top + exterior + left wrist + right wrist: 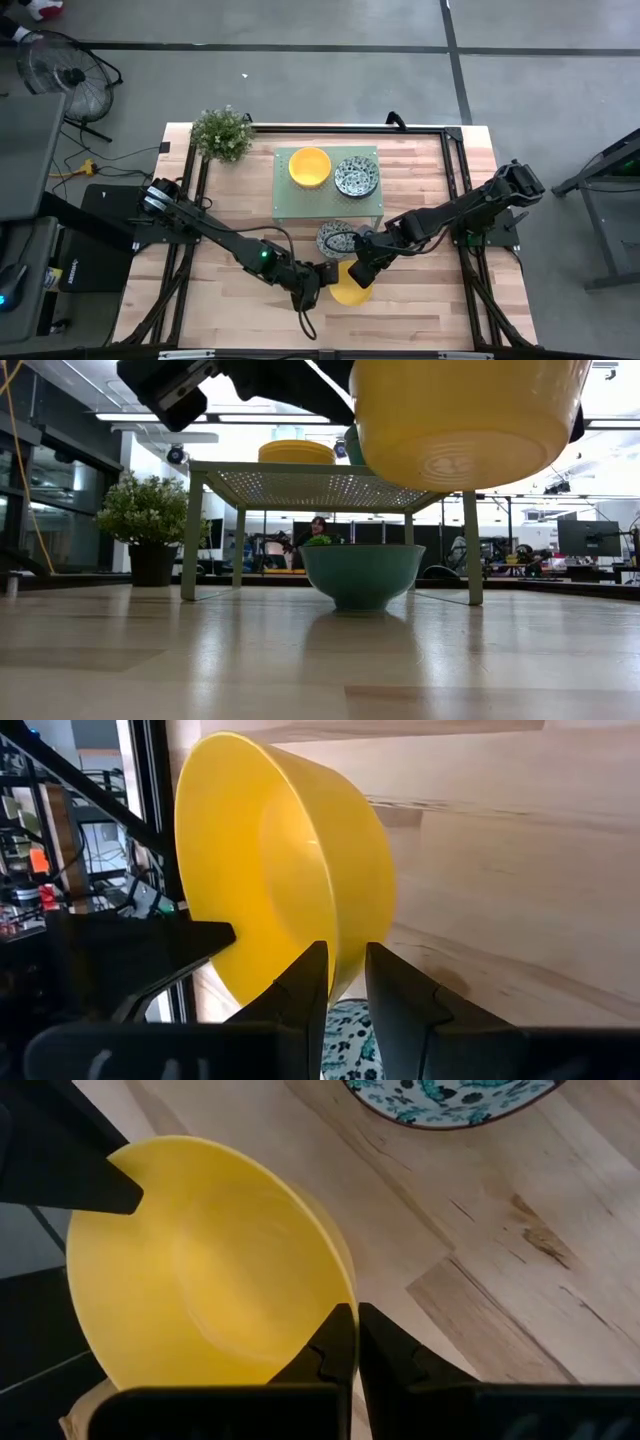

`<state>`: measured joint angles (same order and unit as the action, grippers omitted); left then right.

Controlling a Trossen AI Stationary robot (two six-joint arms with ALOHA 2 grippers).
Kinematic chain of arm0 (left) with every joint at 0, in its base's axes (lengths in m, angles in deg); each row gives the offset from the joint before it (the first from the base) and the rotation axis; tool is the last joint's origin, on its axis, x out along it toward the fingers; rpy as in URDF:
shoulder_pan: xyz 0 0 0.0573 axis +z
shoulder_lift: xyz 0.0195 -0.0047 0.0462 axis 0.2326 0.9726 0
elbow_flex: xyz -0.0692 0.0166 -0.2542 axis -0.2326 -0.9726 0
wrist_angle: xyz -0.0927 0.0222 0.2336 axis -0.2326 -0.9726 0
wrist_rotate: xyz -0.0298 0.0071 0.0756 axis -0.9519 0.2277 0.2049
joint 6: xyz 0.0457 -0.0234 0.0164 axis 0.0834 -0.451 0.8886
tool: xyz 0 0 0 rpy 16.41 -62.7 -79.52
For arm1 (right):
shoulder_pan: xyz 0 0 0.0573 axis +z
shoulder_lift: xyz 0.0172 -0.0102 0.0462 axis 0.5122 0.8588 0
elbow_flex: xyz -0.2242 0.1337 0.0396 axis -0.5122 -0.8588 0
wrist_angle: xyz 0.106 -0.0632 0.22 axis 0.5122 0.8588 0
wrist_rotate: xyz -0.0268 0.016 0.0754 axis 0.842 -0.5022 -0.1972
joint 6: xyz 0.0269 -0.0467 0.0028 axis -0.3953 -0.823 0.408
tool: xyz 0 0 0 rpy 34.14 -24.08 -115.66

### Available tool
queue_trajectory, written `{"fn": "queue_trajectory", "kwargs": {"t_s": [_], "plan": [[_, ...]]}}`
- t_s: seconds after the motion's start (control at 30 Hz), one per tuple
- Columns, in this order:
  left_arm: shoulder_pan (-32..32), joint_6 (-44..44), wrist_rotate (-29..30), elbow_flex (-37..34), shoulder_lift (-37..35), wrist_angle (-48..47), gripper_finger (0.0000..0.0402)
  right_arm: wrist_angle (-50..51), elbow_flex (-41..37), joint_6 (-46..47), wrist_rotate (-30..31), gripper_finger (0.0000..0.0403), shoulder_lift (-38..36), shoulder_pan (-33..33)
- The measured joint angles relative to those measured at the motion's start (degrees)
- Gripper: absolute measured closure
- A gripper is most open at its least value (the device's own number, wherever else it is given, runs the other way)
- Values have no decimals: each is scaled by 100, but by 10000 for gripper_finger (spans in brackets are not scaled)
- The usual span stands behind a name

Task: Pick & Place Mini bowls
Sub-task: Stack the yellow bowl on top of the yellow bowl on the shelf

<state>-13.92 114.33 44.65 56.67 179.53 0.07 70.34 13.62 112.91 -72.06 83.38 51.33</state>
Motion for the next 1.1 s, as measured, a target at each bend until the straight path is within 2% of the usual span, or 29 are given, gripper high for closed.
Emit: {"fn": "queue_trajectory", "kwargs": {"t_s": [0.23,0.43,0.77,0.93,1.1], "plan": [[0,-2,-109,0,1,62,343,-23,0,-11,9,403,0,0],[-2,-10,-191,-9,8,8,393,-79,9,-15,35,403,-9,0],[-4,-239,-197,-9,12,5,399,-194,9,-296,247,400,-9,0],[-9,-348,-197,-9,12,-43,400,-290,9,-548,249,377,-13,5],[-2,-455,-147,-9,12,-16,401,-343,13,-679,198,329,-18,11]]}}
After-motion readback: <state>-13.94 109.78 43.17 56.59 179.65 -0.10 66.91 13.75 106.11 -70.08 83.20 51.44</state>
